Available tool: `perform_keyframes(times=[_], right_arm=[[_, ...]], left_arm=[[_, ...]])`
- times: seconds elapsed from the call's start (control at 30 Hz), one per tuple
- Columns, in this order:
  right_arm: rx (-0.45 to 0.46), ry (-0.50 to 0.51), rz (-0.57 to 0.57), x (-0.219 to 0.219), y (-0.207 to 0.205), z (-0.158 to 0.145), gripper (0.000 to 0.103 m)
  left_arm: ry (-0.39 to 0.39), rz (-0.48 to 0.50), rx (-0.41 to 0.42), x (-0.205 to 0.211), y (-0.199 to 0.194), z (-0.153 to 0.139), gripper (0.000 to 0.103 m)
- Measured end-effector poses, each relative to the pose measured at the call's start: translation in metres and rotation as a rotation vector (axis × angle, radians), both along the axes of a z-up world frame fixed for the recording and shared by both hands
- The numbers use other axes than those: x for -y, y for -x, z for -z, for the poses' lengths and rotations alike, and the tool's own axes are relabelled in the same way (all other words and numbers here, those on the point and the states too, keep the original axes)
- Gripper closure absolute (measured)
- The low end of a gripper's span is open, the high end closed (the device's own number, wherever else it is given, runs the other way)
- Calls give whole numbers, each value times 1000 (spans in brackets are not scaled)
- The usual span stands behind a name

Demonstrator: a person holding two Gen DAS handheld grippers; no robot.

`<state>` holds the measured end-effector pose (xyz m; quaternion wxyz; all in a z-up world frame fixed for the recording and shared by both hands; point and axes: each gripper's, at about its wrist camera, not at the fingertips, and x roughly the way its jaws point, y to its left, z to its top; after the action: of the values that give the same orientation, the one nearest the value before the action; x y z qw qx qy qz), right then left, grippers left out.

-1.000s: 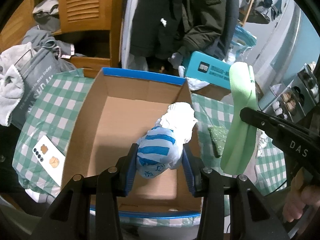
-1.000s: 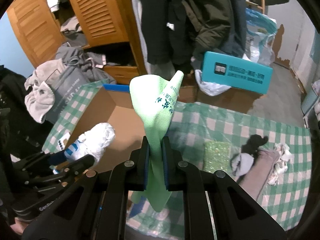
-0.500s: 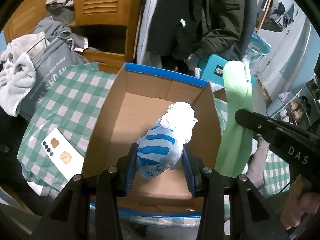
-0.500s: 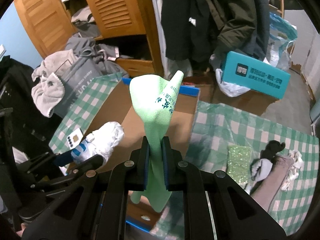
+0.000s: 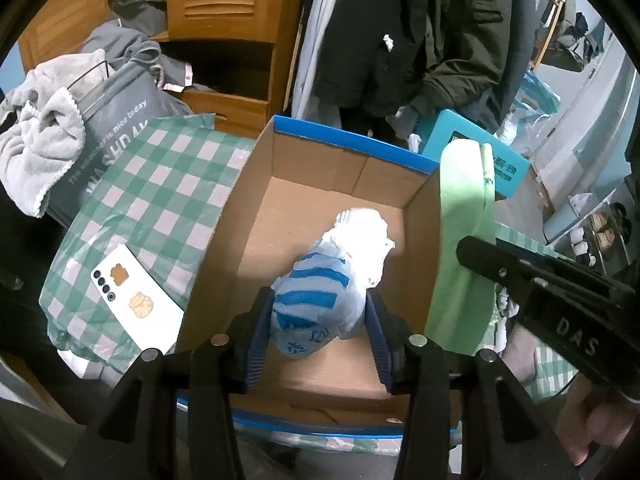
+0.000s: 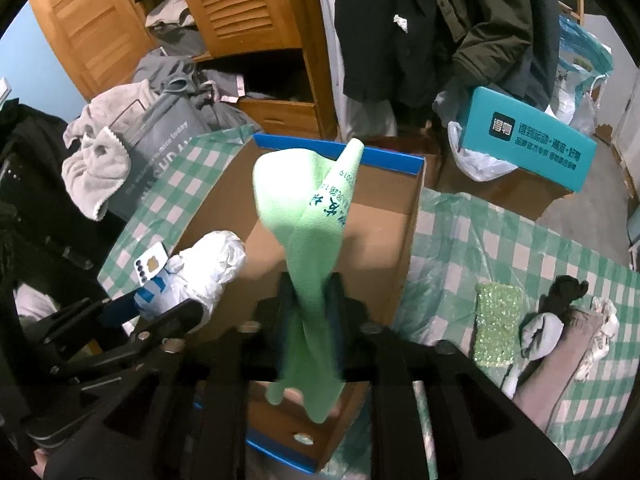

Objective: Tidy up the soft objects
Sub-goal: 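Lower both items into the box and open both grippers, then withdraw both tools from the box back over the checked cloth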

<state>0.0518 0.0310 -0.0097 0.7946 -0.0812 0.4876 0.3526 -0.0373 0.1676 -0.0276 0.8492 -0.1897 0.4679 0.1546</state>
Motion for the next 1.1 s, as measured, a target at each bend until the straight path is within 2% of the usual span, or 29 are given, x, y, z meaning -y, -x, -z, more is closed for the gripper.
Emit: perform_keyframes(times=[0.07,0.13,0.33,0.5,0.83,1.1], right_arm=[[8,7,21,1,-1,0,46],[38,30,56,4,-1,-2,42],[100,63,82,14,-2,-7,41],[126,96,97,23,-1,-8,40],[104,56,126,61,-4,-10,40],[70,42,214,101,-15,-4,40]], left_arm=[[2,-5,-1,-1,0,1,52],[1,-9,-1,-1,0,0,48],[-9,7,-1,6,-3,0,44],[-25,24,-7,15,-6,-2,36],[-37,80,-8,40,-16,-6,36],[-63,146,-19,70,-27,-6,36]])
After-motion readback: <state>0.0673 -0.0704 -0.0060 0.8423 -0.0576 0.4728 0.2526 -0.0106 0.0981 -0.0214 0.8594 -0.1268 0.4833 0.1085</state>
